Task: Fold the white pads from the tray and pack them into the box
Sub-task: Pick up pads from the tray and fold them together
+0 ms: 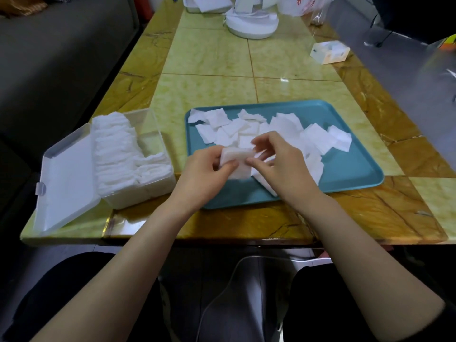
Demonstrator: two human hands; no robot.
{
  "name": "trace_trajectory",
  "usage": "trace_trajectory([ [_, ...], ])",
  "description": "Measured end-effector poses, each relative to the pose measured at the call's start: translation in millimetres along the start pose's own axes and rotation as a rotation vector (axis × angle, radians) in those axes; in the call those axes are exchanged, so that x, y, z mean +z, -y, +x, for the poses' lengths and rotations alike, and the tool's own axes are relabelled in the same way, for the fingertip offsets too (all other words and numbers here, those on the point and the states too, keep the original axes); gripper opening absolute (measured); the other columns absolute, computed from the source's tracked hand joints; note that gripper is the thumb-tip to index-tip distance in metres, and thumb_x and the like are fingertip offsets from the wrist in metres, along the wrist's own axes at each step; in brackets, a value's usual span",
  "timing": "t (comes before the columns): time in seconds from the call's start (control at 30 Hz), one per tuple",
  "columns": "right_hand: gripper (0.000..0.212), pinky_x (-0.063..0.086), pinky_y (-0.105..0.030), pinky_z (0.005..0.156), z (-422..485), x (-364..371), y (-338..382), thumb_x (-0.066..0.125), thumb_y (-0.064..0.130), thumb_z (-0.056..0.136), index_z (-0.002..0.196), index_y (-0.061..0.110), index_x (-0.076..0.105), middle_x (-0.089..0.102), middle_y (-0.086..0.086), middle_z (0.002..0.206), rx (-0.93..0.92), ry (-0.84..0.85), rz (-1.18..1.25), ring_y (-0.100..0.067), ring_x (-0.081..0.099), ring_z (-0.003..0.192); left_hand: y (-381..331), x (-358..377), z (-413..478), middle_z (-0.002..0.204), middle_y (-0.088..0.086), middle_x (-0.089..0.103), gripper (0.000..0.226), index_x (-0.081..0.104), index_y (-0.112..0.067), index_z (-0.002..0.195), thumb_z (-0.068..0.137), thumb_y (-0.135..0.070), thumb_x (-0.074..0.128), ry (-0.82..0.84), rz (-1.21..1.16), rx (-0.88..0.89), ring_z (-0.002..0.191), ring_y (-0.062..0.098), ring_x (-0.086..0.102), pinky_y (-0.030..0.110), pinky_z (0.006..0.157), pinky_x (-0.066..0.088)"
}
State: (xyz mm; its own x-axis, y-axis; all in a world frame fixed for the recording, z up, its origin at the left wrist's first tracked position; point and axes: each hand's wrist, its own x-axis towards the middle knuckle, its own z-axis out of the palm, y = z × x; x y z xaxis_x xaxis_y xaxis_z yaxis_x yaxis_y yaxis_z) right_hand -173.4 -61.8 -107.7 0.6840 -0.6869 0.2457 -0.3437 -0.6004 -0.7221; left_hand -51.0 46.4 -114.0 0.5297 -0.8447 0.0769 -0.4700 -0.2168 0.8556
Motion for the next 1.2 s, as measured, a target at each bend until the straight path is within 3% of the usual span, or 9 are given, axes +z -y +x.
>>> trace_trajectory([
  [0.17,0.065,0.026,-0.029,0.102,1.3,-13.8,-15.9,0.070,0.021,0.081,0.135,0.008,0.037,0.039,-0.012,0.137,0.027,0.022,-0.525,-0.027,0.033,0.127,2.8,-4.4,4.1,0.082,0.017,0.066,0.017,0.065,-0.003,0.093,0.089,-0.019,0.060,-0.159,0.030,0.055,0.076,0.027,0.061,0.042,0.068,0.046],
  [0.27,0.063,0.030,-0.034,0.100,1.2,-17.6,-21.8,0.065,0.032,0.085,0.138,0.012,0.036,0.041,-0.011,0.138,0.183,0.179,-0.574,-0.028,0.035,0.126,2.5,-4.1,4.4,0.082,0.012,0.067,0.013,0.066,-0.007,0.093,0.089,-0.017,0.060,-0.172,0.041,0.061,0.080,0.027,0.061,0.042,0.071,0.047],
  [0.47,0.035,0.035,-0.035,0.090,7.3,-18.0,-21.5,0.059,0.034,0.089,0.120,0.019,0.057,0.052,-0.007,0.123,0.150,0.153,-0.648,-0.027,0.044,0.115,3.1,-3.1,2.4,0.081,0.013,0.065,0.011,0.065,-0.006,0.093,0.090,-0.015,0.059,-0.165,0.078,0.092,0.078,0.025,0.059,0.037,0.069,0.044],
  [0.63,0.018,0.035,-0.031,0.070,10.2,-23.9,-30.6,0.047,0.019,0.095,0.103,0.011,0.062,0.063,-0.010,0.105,0.161,-0.003,-0.584,-0.029,0.053,0.099,4.3,-3.7,1.6,0.081,0.015,0.063,0.014,0.063,-0.002,0.092,0.091,-0.016,0.058,-0.151,0.102,0.100,0.076,0.026,0.056,0.032,0.062,0.039],
  [0.77,0.012,0.046,-0.037,0.075,8.5,-29.0,-24.4,0.050,0.014,0.094,0.095,0.009,0.061,0.065,-0.007,0.093,0.040,-0.143,-0.356,-0.024,0.057,0.089,8.3,-4.5,2.8,0.078,0.015,0.061,0.017,0.063,-0.001,0.092,0.092,-0.018,0.057,-0.172,0.124,0.087,0.073,0.026,0.055,0.029,0.059,0.035],
  [0.87,0.005,0.045,-0.018,0.072,4.8,-26.8,-5.3,0.051,0.016,0.095,0.090,0.015,0.052,0.057,0.008,0.082,-0.115,-0.228,-0.089,-0.004,0.054,0.077,11.7,-4.1,3.8,0.076,0.018,0.059,0.023,0.059,0.003,0.089,0.093,-0.020,0.055,-0.194,0.135,0.061,0.069,0.028,0.052,0.029,0.057,0.032],
  [1.03,0.009,0.040,-0.011,0.059,-2.0,-19.2,22.0,0.051,0.014,0.095,0.092,0.023,0.052,0.059,0.014,0.066,0.079,-0.016,0.487,0.005,0.052,0.060,6.6,-0.4,3.4,0.084,0.012,0.064,0.024,0.062,-0.002,0.096,0.096,-0.024,0.053,-0.184,0.076,0.004,0.078,0.023,0.058,0.029,0.063,0.042],
  [1.13,0.009,0.040,-0.013,0.065,-2.9,-14.3,20.9,0.050,0.014,0.095,0.094,0.015,0.059,0.058,0.016,0.067,0.041,0.117,0.410,0.003,0.052,0.066,1.0,0.3,3.7,0.088,-0.003,0.067,0.018,0.066,-0.013,0.101,0.096,-0.025,0.053,-0.124,-0.025,-0.031,0.086,0.015,0.062,0.018,0.070,0.046],
  [1.2,0.012,0.040,-0.016,0.070,-3.7,-11.7,16.7,0.051,0.019,0.095,0.090,0.016,0.062,0.060,0.013,0.077,0.000,0.161,0.284,-0.001,0.054,0.075,2.3,0.8,5.1,0.092,0.003,0.072,0.022,0.068,-0.019,0.098,0.090,-0.035,0.055,-0.060,-0.132,-0.041,0.091,0.023,0.066,0.039,0.083,0.054],
])
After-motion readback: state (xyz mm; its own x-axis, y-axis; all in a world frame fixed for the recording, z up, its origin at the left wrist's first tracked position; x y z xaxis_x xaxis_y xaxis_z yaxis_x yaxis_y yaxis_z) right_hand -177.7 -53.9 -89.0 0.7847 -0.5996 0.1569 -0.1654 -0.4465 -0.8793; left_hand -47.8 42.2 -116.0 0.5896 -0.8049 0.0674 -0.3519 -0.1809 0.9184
